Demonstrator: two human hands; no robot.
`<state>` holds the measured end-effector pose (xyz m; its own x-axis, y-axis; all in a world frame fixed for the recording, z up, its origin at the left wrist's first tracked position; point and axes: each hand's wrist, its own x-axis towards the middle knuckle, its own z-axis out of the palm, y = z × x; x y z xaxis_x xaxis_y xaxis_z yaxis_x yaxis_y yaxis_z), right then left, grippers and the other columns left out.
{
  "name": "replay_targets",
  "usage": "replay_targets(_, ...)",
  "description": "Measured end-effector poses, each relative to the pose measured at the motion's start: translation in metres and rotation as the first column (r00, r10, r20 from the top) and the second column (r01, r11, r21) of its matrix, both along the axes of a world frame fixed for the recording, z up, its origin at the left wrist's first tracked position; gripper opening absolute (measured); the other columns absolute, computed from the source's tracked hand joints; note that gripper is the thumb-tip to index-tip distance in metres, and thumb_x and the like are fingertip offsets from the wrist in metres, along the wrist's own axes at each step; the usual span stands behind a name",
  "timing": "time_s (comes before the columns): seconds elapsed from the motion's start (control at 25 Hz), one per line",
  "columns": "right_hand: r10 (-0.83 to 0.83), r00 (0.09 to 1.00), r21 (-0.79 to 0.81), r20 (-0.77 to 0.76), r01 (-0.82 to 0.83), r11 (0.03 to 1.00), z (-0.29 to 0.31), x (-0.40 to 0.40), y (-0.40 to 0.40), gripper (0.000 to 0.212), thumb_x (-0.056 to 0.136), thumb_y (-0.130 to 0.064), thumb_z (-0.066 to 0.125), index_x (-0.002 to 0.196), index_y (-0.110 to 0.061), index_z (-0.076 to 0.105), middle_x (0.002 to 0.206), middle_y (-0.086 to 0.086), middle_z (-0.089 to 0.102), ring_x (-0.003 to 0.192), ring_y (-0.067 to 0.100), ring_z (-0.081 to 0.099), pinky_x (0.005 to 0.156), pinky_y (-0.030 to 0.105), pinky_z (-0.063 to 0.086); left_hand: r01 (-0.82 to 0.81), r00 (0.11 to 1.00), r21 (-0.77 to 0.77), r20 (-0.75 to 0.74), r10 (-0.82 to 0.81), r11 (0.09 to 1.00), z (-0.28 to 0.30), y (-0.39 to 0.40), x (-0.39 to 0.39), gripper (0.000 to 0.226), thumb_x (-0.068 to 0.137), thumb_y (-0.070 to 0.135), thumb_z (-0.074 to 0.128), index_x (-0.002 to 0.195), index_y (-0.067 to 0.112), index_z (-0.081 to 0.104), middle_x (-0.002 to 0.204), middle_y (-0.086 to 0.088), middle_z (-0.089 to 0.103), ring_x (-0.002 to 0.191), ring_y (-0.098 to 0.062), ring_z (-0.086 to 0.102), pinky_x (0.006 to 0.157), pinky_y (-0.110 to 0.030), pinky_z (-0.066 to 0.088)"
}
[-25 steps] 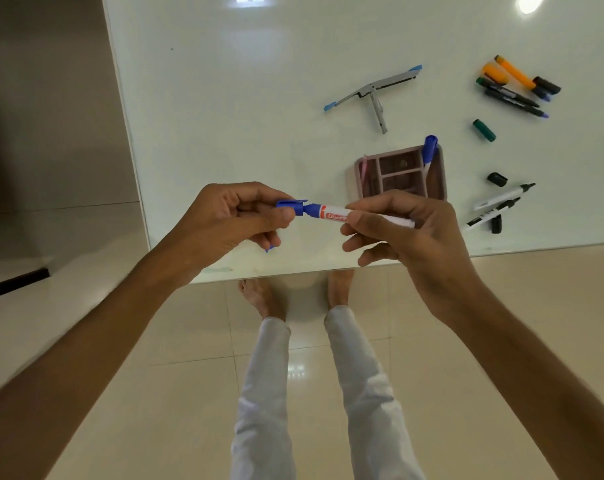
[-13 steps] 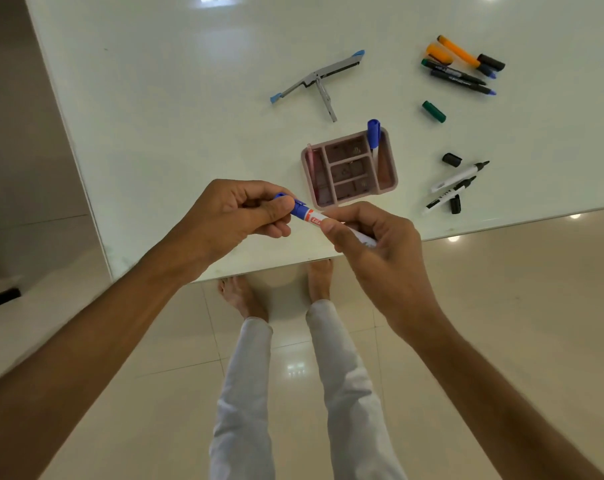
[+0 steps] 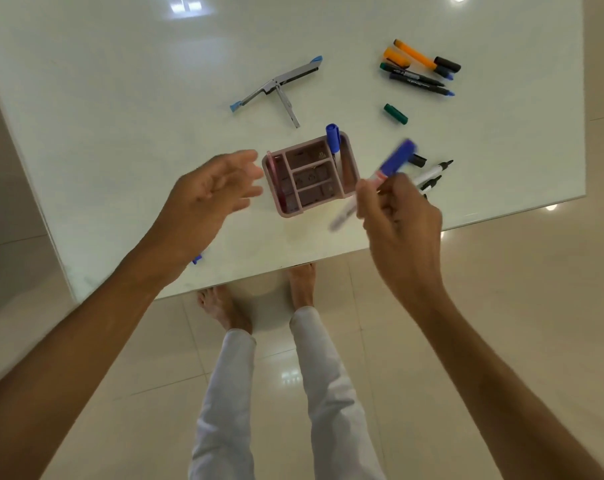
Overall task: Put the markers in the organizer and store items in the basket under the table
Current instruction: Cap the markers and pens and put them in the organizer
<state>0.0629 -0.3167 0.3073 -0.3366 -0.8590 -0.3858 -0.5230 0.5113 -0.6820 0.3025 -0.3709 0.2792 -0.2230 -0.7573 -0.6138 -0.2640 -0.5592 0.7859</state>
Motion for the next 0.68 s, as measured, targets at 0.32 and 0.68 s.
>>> replay_targets(0.32, 0.137, 0.964, 0.102, -0.229, -0.116, 0.988, -0.015, -0.018, -0.042, 0.032, 0.109, -0.034, 0.056, 0.128, -0.009, 0.064, 0.103, -0.003, 0.068, 0.086, 0.016, 0.071, 0.085, 0.034, 0.062, -0.16, 0.971, 0.024, 0.184, 0.153, 0.987, -0.018, 0.011, 0.047, 0.035, 0.108, 0.046, 0.049, 0.122, 0.025, 0.074, 0.109, 0.005, 0.079, 0.104, -0.015, 0.076, 0.097, -0.039, 0.059)
replay_targets(0.68, 0.067, 0.912, -0.069, -0.405, -0.103, 0.992, -0.023, -0.016, -0.044, 0.032, 0.101, -0.032, 0.07, 0.129, -0.016, 0.064, 0.116, 0.002, 0.07, 0.084, 0.008, 0.062, 0.074, 0.003, 0.042, -0.196, 0.922, 0.063, 0.352, 0.162, 0.979, -0.028, 0.051, 0.109, 0.027, 0.108, 0.037, 0.053, 0.119, 0.025, 0.074, 0.11, 0.003, 0.078, 0.101, -0.017, 0.075, 0.092, -0.036, 0.058)
